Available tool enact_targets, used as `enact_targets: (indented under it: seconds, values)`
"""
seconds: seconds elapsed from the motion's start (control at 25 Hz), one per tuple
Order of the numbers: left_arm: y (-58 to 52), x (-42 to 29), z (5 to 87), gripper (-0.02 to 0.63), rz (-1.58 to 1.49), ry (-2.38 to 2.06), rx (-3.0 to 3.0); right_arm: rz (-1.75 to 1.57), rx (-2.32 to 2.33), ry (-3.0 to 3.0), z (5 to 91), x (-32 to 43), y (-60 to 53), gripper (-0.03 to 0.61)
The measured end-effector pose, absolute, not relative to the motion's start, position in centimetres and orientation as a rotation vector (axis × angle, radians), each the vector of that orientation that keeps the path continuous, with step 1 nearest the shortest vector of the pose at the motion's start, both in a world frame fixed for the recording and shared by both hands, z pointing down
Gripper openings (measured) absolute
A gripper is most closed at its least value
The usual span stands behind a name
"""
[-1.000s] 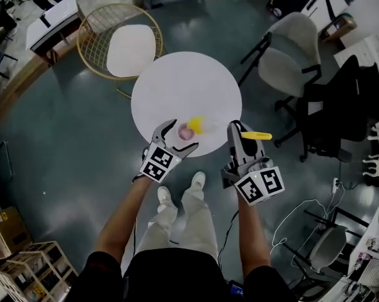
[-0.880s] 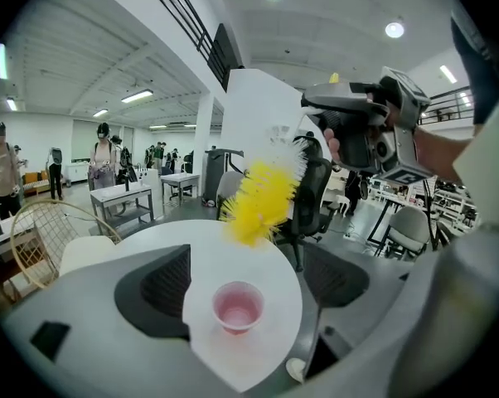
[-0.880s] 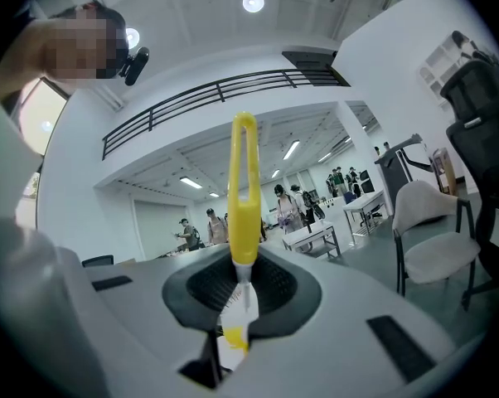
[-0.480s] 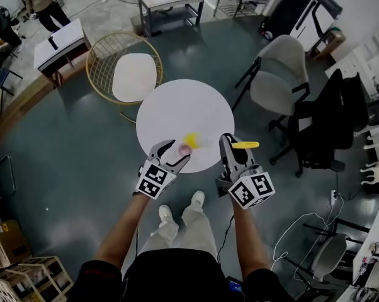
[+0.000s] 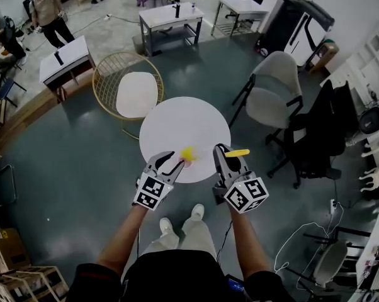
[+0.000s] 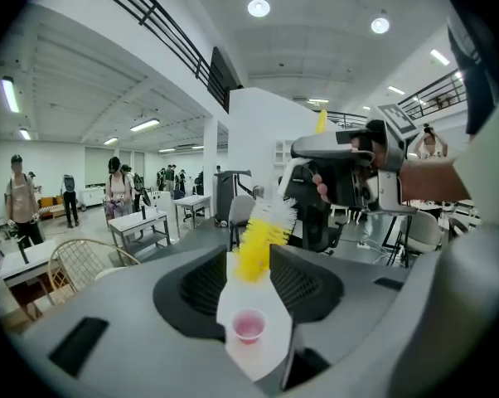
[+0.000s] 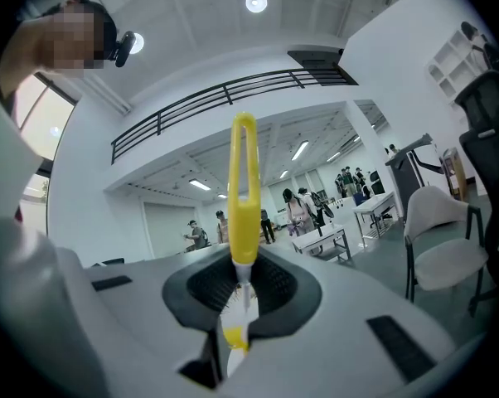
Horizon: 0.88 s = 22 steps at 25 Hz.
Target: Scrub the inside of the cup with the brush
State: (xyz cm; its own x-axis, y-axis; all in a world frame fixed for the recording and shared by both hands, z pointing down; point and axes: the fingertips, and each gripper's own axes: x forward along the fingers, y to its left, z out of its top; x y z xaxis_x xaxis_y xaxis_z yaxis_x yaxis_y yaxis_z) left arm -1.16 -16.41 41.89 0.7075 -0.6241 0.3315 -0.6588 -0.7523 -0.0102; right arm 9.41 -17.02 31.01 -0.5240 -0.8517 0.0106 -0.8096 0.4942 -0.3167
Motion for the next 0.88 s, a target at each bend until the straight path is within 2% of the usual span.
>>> enact_targets:
  seconds: [0.52, 0.88]
  values:
    - [-15.3, -3.5, 34.3, 0.031, 0.305, -1.178, 2.874, -0.336, -1.409, 2.646, 27.7, 7.7, -15.5, 0.046]
    - [-14.2, -3.8, 29.3, 0.014, 0.231, -1.145, 2.938, -0.289, -1.389, 2.722, 26.4, 5.9, -14.8, 0.046]
